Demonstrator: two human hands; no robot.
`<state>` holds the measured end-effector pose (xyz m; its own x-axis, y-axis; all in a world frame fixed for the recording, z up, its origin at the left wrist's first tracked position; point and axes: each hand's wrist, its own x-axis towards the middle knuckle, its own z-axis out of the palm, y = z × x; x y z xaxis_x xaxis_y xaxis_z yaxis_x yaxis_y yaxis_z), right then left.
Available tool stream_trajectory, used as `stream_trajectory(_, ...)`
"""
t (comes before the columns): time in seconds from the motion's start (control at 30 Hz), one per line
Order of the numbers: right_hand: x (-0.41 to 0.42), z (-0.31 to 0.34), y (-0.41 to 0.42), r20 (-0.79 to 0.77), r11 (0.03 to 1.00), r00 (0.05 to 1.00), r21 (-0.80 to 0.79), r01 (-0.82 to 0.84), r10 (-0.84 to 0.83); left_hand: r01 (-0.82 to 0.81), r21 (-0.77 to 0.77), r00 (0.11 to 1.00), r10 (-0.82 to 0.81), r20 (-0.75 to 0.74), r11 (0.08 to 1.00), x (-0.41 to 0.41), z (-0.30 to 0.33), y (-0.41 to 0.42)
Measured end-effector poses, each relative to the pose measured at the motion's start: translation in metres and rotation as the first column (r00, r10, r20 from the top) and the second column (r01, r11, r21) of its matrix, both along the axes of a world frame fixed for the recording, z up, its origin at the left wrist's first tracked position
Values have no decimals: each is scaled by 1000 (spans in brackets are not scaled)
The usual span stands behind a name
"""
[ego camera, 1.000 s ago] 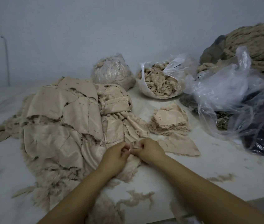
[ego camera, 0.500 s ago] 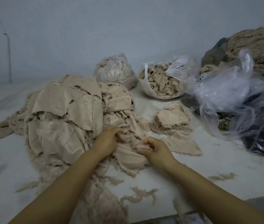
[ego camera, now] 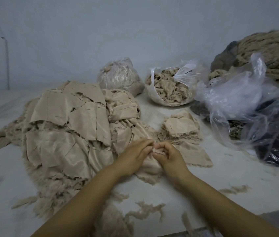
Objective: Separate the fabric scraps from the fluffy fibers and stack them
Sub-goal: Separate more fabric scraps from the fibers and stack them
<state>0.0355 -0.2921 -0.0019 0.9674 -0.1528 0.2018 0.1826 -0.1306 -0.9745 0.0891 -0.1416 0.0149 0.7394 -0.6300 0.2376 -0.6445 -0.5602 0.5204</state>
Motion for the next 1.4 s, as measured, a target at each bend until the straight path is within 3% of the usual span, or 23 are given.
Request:
stream_trajectory(0.07, -1, 1, 4, 24, 1000, 999, 3, 23, -23, -2, 31, 991, 6, -135, 1000, 0, -4, -2)
stream_trajectory(0.17, -6, -3, -2, 61, 995, 993, 12, 99, -100, -201, 66, 972, 208, -110, 977, 11, -11, 19)
stream_trajectory(0.27, -4, -4, -12, 66, 993, 990, 12, 121, -121, -331, -121, 941, 317, -118, 936, 15, -8, 32)
stream_trajectory(0.43, 3, 3, -6, 57, 993, 991, 15, 117, -118, -138, -137, 951, 92, -295, 981, -3, -4, 2)
stream_trajectory(0.6, 3, 0, -5, -180, 996, 983, 93, -3, 19, -117, -313, 935, -1, -354, 943, -6, -6, -2)
stream_trajectory(0.67, 3, 1, -3, -191, 995, 980, 82, -49, 64, -104, -307, 939, -8, -344, 946, -5, -8, -1)
stream_trajectory(0.8, 8, 2, -5, -127, 981, 983, 126, 147, -131, -347, -256, 930, 297, -214, 902, 8, -15, 14)
stream_trajectory(0.87, 7, 4, -11, -100, 961, 976, 181, 210, -195, -460, -302, 887, 418, -197, 835, 13, -17, 26)
stream_trajectory(0.9, 7, 5, -13, -101, 957, 973, 187, 221, -205, -483, -351, 873, 410, -265, 802, 12, -17, 28)
stream_trajectory(0.97, 6, 6, -9, -108, 965, 979, 182, 190, -172, -514, -445, 821, 269, -504, 733, 4, -9, 17)
stream_trajectory(1.07, 5, 9, 6, -48, 982, 993, 149, 114, -108, -529, -410, 669, 68, -740, 743, -10, 5, -13)
stream_trajectory(1.2, 5, 19, 11, 67, 972, 988, 204, 120, -136, -658, -458, 405, -232, -885, 597, -21, 14, -37)
stream_trajectory(1.27, 7, 22, 7, 65, 958, 984, 244, 147, -168, -702, -447, 350, -278, -895, 554, -24, 14, -41)
stream_trajectory(1.33, 8, 22, 1, 35, 946, 982, 277, 167, -184, -728, -461, 417, -206, -885, 507, -23, 9, -44)
stream_trajectory(1.4, 7, 19, -5, 16, 932, 975, 297, 207, -221, -745, -507, 578, 40, -815, 433, -16, 3, -44)
